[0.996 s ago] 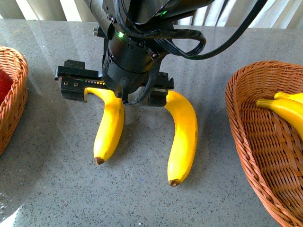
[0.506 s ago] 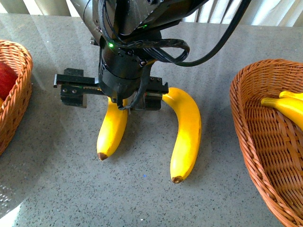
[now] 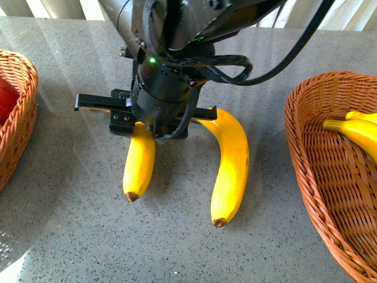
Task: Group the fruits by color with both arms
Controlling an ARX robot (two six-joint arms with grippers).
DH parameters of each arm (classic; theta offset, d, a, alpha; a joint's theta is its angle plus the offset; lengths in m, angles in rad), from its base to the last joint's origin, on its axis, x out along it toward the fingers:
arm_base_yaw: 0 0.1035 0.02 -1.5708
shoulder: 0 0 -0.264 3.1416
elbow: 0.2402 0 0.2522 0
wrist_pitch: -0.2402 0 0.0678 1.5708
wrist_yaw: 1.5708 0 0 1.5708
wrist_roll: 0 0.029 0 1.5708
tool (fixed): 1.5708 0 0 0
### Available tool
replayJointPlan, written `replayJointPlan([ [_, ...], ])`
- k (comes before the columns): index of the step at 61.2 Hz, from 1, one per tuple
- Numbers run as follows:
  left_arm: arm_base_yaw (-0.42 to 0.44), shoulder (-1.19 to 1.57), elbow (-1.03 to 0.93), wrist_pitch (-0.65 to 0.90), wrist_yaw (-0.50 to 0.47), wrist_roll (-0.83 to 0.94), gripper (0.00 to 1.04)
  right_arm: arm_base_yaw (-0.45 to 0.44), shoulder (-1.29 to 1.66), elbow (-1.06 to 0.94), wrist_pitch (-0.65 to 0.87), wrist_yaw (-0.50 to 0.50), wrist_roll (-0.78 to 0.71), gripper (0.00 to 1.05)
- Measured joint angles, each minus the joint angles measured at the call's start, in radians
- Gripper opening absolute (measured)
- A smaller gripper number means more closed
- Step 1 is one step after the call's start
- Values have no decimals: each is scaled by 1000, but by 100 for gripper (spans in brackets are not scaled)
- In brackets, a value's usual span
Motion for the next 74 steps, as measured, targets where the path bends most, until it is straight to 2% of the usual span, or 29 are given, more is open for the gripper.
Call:
replayJointPlan([
  [19,0,0,0,0,0,0,96,-121,-251,-146,77,-38,-13,29],
  [32,0,0,0,0,0,0,96,-254,-476,-300,114,-69,-75,29],
  [43,0,0,0,0,0,0,96,-391,-649,-507,163,-100,-144,29],
  [56,0,0,0,0,0,0,96,-529,-724,-702,179,-135,-228,29],
  [74,0,0,0,0,0,0,96,-583,-737,-845,222,-164,-266,28],
])
